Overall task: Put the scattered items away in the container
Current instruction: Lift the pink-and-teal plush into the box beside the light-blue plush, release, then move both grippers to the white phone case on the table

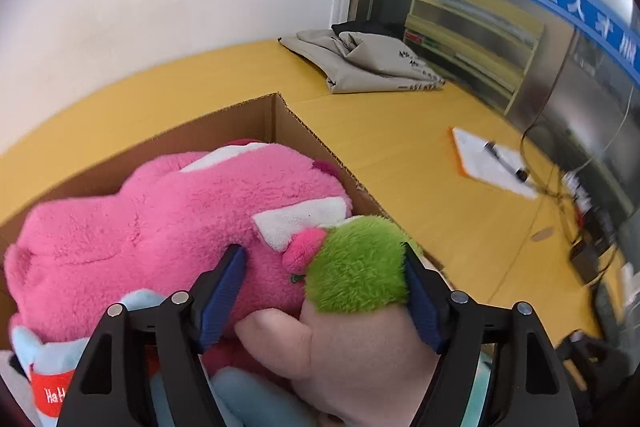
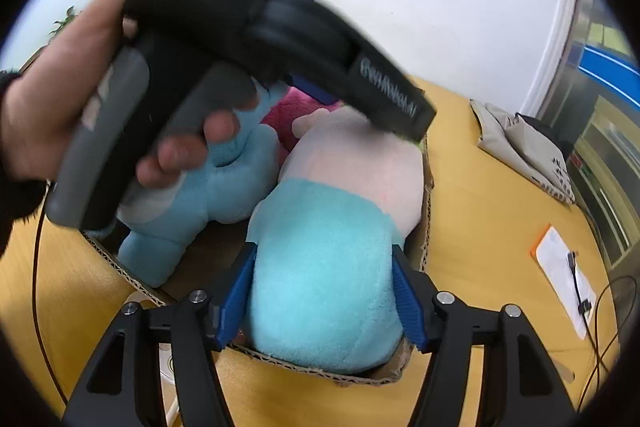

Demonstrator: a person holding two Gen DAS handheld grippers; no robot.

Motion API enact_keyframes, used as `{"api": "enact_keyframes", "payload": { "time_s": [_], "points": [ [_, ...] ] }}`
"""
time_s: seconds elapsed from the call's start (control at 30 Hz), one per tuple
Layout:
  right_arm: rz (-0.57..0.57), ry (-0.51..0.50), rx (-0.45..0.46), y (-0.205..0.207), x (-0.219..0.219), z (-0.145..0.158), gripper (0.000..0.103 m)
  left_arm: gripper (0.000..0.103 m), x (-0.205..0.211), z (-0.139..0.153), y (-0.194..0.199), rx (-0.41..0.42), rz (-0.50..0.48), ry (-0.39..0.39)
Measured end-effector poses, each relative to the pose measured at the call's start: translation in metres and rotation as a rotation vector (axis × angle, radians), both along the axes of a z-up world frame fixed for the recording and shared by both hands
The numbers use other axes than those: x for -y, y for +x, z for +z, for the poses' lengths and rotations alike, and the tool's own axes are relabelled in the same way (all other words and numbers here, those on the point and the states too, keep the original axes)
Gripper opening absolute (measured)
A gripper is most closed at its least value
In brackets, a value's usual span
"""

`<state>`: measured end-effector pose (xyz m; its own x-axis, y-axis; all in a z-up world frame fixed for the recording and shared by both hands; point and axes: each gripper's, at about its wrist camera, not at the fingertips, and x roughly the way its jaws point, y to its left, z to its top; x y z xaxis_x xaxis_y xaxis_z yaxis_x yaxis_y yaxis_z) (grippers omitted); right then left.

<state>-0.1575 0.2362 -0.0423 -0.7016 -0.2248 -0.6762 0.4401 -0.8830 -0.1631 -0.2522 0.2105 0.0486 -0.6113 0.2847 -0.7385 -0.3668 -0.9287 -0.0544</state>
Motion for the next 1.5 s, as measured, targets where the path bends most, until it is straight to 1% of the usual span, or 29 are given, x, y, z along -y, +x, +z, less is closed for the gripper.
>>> {"api": "enact_keyframes", "payload": {
  "time_s": [0.1, 0.17, 0.23, 0.3, 0.33, 0.37, 0.4, 0.43, 0.47, 0.53, 0.63, 0.73, 0.83, 1.03, 1.17, 1.5],
  "points": [
    [-0.032, -0.001, 0.012, -0.002, 0.002, 0.002, 0.071, 0.08, -0.004, 0.006, 0.004, 0.005, 0.026, -0.029],
    [-0.047, -0.006, 0.027, 0.002, 0.005, 0.003, 0.081, 0.08, -0.001, 0.017, 0.011, -0.012, 0.045, -0.033],
    [-0.047, -0.001, 0.023, 0.007, 0.004, 0.006, 0.081, 0.081, 0.007, 0.033, 0.028, -0.04, 0.041, -0.033],
    [-0.06, -0.032, 0.005, 0.016, -0.002, 0.012, 0.081, 0.081, 0.02, 0.049, 0.056, -0.061, 0.003, -0.03],
    [-0.072, -0.062, -0.005, 0.023, -0.007, 0.018, 0.081, 0.084, 0.029, 0.055, 0.071, -0.077, 0.003, -0.025],
    [-0.082, -0.088, -0.015, 0.019, -0.018, 0.022, 0.082, 0.087, 0.042, 0.061, 0.089, -0.094, 0.013, -0.019],
    [-0.092, -0.113, -0.024, 0.024, -0.025, 0.028, 0.082, 0.095, 0.053, 0.065, 0.104, -0.106, 0.027, -0.013],
    [-0.103, -0.143, -0.03, 0.032, -0.03, 0.033, 0.083, 0.101, 0.066, 0.069, 0.121, -0.119, 0.042, -0.004],
    [-0.112, -0.169, -0.029, 0.039, -0.035, 0.037, 0.085, 0.102, 0.08, 0.071, 0.139, -0.133, 0.061, 0.006],
    [-0.133, -0.213, -0.019, 0.053, -0.042, 0.042, 0.085, 0.103, 0.108, 0.069, 0.173, -0.142, 0.107, 0.029],
    [-0.17, -0.224, 0.004, 0.068, -0.042, 0.045, 0.086, 0.103, 0.141, 0.057, 0.215, -0.114, 0.18, 0.066],
    [-0.182, -0.207, 0.01, 0.089, -0.029, 0.048, 0.086, 0.103, 0.159, 0.043, 0.254, -0.091, 0.226, 0.091],
    [-0.182, -0.187, -0.006, 0.104, -0.018, 0.049, 0.086, 0.103, 0.164, 0.03, 0.281, -0.075, 0.254, 0.116],
    [-0.174, -0.165, -0.023, 0.133, 0.002, 0.05, 0.086, 0.103, 0.158, 0.012, 0.312, -0.057, 0.25, 0.139],
    [-0.166, -0.152, -0.033, 0.147, 0.01, 0.05, 0.086, 0.103, 0.155, 0.011, 0.324, -0.064, 0.244, 0.162],
    [-0.172, -0.152, -0.055, 0.158, 0.008, 0.051, 0.086, 0.103, 0.149, 0.013, 0.333, -0.095, 0.25, 0.168]
  ]
}}
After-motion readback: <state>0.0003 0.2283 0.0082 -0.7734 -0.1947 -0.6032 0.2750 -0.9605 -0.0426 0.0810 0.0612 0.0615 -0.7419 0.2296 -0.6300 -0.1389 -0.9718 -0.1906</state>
